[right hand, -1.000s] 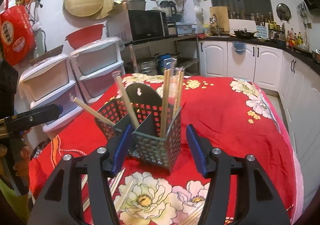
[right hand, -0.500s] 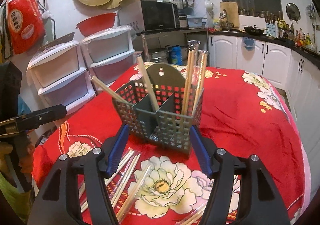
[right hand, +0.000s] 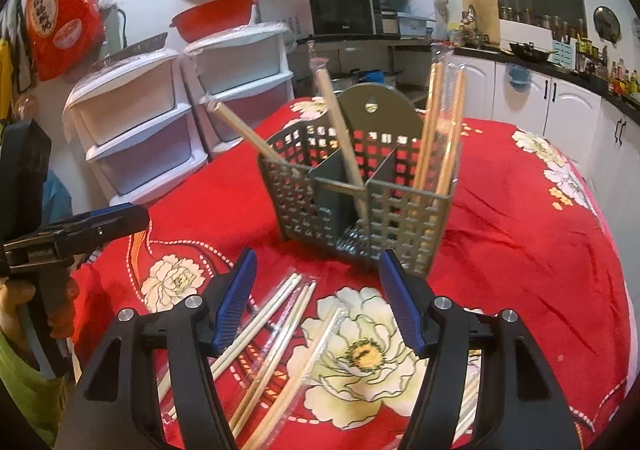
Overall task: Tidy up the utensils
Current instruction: 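Move both open tools back toward the remaining sleeved chopsticks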
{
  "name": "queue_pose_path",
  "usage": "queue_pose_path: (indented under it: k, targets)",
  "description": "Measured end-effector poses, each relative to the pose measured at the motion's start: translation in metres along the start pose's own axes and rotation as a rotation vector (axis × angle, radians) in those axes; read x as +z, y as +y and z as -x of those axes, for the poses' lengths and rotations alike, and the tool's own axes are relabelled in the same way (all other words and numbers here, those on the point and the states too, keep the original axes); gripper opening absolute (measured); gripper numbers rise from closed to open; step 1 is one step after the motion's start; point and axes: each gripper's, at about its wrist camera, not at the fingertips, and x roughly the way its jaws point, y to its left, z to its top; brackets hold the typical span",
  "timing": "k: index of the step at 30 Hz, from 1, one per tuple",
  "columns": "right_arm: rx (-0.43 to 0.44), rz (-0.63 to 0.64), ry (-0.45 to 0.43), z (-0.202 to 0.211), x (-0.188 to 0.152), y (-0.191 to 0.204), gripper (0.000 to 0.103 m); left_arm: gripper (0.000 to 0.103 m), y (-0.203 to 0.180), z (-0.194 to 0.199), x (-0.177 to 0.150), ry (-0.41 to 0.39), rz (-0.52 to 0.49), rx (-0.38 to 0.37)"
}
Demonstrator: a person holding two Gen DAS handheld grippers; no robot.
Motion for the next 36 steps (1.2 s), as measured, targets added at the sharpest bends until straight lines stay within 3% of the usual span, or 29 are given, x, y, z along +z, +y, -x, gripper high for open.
queue_pose_path:
  k: [9,20,24,28,29,30,36]
  targets:
    - [0.010,0.009,0.082,-0.030,-0.013,0.005,0.061,0.091,0.015,-0.005,-0.016,0.032,0.030,0.043]
    - [-0.031,-0.011,0.179,-0.062,-0.029,-0.001,0.061,0.091,0.015,-0.045,-0.038,0.147,0.034,0.007]
    - [-0.044,-0.031,0.206,-0.071,-0.033,-0.006,0.061,0.077,0.007,-0.058,-0.042,0.182,0.013,-0.013]
    - [-0.048,-0.049,0.234,-0.078,-0.036,-0.010,0.058,0.071,0.002,-0.068,-0.047,0.217,0.023,-0.065]
    - [-0.048,-0.049,0.237,-0.078,-0.036,-0.011,0.057,0.059,0.001,-0.071,-0.048,0.226,0.031,-0.081]
    - [-0.046,-0.052,0.242,-0.079,-0.036,-0.012,0.056,0.053,0.001,-0.074,-0.049,0.236,0.037,-0.091]
    - [-0.037,-0.085,0.280,-0.085,-0.040,-0.019,0.047,0.042,-0.008,-0.085,-0.047,0.256,0.013,-0.083]
